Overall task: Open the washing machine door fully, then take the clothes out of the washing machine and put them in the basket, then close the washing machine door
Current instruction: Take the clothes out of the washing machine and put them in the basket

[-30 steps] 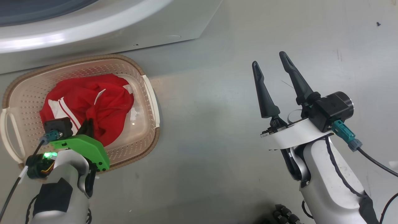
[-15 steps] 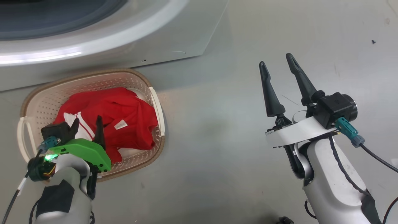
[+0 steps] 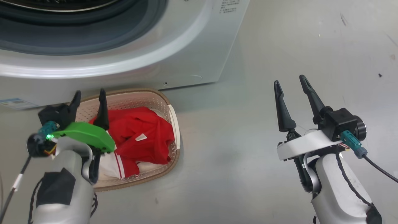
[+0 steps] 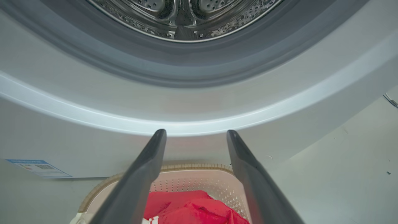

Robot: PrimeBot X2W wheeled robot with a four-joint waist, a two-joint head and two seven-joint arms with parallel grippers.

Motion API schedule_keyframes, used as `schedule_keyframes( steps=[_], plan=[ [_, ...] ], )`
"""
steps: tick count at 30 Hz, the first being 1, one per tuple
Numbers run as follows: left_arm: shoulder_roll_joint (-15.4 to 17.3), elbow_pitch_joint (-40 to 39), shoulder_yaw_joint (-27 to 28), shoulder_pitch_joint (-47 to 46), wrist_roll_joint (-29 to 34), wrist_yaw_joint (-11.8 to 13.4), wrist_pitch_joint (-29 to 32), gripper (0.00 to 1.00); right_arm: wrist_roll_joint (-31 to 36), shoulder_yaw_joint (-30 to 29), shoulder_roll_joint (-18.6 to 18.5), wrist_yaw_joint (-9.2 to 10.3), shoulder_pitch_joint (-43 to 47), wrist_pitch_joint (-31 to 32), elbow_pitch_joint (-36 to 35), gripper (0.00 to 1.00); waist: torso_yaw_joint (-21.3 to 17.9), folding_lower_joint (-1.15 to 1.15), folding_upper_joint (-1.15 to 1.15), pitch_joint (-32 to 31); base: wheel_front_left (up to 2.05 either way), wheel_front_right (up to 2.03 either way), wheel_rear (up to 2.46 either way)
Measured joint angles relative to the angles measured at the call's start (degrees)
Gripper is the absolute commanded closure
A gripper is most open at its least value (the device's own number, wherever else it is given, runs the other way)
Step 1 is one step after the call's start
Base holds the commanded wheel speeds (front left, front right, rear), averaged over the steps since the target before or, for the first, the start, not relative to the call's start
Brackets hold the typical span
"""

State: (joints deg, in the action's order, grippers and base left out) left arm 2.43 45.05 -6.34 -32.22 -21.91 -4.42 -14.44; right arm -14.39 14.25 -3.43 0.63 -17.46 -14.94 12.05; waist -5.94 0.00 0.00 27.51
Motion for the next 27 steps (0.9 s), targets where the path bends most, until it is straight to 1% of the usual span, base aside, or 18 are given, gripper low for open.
schedule_keyframes(
  steps=[5, 8, 11, 15, 18, 25, 27],
  plan=[
    [0.0, -8.8, 1.1, 0.1, 1.2, -0.2, 0.0, 0.0, 0.3, -0.5, 0.0, -0.08, 1.4, 0.0, 0.4, 0.0, 1.3, 0.0, 0.0, -3.2, 0.0, 0.0, 0.0],
    [-0.1, -12.7, 1.6, 0.6, 2.4, -0.2, 0.0, 0.0, 0.4, -0.8, 0.1, -0.54, 2.2, 0.0, 0.6, 0.0, 2.0, 0.0, 0.0, -5.2, 0.0, 0.0, 0.0],
    [-0.1, -15.8, 1.8, 2.2, 3.5, -0.2, 0.0, 0.0, 0.6, -0.9, 0.1, -0.56, 3.0, 0.0, 0.8, 0.0, 2.6, 0.0, 0.0, -7.1, 0.0, 0.0, 0.0],
    [-0.1, -18.7, 2.0, 5.6, 4.0, 0.1, 0.0, 0.0, 0.8, -1.0, 0.1, -1.09, 4.1, 0.0, 0.9, 0.0, 3.3, 0.0, 0.0, -9.6, 0.0, 0.0, 0.0],
    [-0.1, -20.0, 1.8, 8.1, 4.6, 0.2, 0.0, 0.0, 0.9, -1.1, 0.1, -1.09, 5.2, 0.0, 1.0, 0.0, 3.6, 0.0, 0.0, -11.4, 0.0, 0.0, 0.0],
    [-0.1, -23.0, 1.6, 14.7, 6.5, 2.2, 0.0, 0.0, 0.9, -1.5, 0.2, -1.16, 8.0, 0.0, 1.2, 0.0, 4.0, 0.0, 0.0, -15.6, 0.0, 0.0, 0.0],
    [-0.1, -23.7, 1.6, 16.8, 6.6, 2.2, 0.0, 0.0, 0.9, -1.5, 0.2, -1.16, 8.8, 0.0, 1.2, 0.0, 4.0, 0.0, 0.0, -16.8, 0.0, 0.0, 0.0]
  ],
)
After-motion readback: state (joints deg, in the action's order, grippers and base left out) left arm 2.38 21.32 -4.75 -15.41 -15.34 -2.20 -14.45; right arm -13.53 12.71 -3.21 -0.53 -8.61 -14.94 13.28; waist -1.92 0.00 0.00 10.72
